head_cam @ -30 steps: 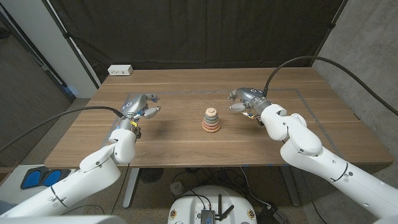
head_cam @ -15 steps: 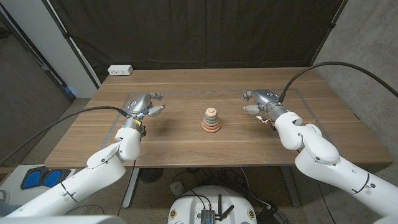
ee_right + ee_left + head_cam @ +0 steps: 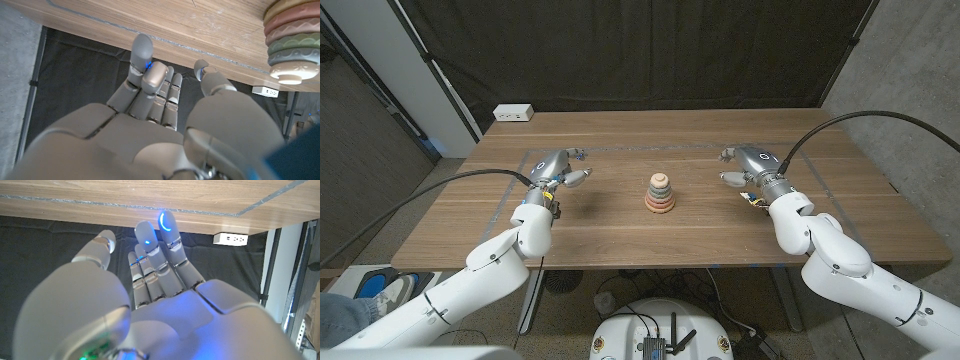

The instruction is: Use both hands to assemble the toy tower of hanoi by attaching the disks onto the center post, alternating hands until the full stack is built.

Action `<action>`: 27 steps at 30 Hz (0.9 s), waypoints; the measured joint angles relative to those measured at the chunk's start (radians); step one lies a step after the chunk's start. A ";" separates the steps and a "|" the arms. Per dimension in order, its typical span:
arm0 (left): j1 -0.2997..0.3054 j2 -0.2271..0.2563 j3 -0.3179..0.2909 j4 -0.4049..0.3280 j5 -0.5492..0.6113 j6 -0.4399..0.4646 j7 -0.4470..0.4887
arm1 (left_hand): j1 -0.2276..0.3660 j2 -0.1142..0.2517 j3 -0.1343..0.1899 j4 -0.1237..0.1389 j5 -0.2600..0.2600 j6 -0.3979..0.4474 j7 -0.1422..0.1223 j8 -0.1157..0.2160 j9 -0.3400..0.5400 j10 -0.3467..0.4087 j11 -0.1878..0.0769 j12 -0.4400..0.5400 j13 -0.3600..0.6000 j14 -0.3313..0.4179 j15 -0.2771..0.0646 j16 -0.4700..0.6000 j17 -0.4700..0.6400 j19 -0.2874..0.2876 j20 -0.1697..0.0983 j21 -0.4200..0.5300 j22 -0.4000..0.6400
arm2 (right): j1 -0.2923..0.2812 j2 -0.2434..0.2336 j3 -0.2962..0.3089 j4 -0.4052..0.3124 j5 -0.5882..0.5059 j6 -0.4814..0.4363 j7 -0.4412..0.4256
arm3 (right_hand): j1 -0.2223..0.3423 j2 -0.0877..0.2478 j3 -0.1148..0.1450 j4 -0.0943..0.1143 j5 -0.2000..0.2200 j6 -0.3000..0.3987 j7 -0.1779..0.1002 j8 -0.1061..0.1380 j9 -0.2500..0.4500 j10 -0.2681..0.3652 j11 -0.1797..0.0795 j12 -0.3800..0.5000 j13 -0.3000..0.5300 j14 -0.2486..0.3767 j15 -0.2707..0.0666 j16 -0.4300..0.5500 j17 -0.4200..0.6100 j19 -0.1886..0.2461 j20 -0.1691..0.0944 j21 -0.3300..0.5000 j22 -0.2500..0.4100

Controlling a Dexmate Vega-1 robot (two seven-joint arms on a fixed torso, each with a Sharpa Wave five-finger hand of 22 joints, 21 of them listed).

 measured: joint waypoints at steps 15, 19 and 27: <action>0.028 -0.013 0.008 -0.030 0.014 0.036 0.019 | 0.000 0.000 -0.010 0.001 -0.004 -0.031 0.005 0.000 0.000 -0.029 0.003 0.000 0.000 -0.009 0.002 0.000 -0.005 -0.005 0.005 0.000 0.000 | -0.050 0.005 0.011 0.069 0.027 -0.013 -0.164 | 0.012 -0.012 0.000 0.000 0.000 -0.035 -0.009 -0.005 0.004 -0.038 -0.005 -0.021 0.014 -0.027 0.009 -0.007 -0.006 0.000 0.000 -0.001 -0.003; 0.030 -0.021 0.012 -0.021 0.013 0.035 0.028 | 0.000 0.000 -0.010 0.001 -0.004 -0.034 0.002 0.000 0.000 -0.029 0.003 0.000 -0.004 -0.009 0.002 0.000 -0.005 -0.005 0.005 0.000 0.000 | -0.057 0.002 0.011 0.082 0.035 -0.018 -0.197 | 0.016 -0.016 0.000 0.000 0.000 -0.035 -0.009 -0.012 0.001 -0.043 -0.010 -0.021 0.014 -0.027 0.009 -0.007 -0.006 -0.006 0.006 -0.007 -0.003; 0.029 -0.041 0.022 0.004 0.009 0.018 0.054 | 0.000 0.000 -0.010 0.001 -0.004 -0.034 0.002 0.000 0.000 -0.029 0.003 0.004 -0.005 -0.009 0.002 0.000 -0.009 -0.005 0.005 0.000 0.000 | -0.071 -0.011 0.014 0.105 0.056 -0.018 -0.234 | 0.012 -0.012 0.000 0.000 0.000 -0.034 -0.009 -0.012 0.001 -0.043 -0.010 -0.021 0.014 -0.036 0.011 -0.015 -0.010 -0.006 0.006 -0.007 -0.003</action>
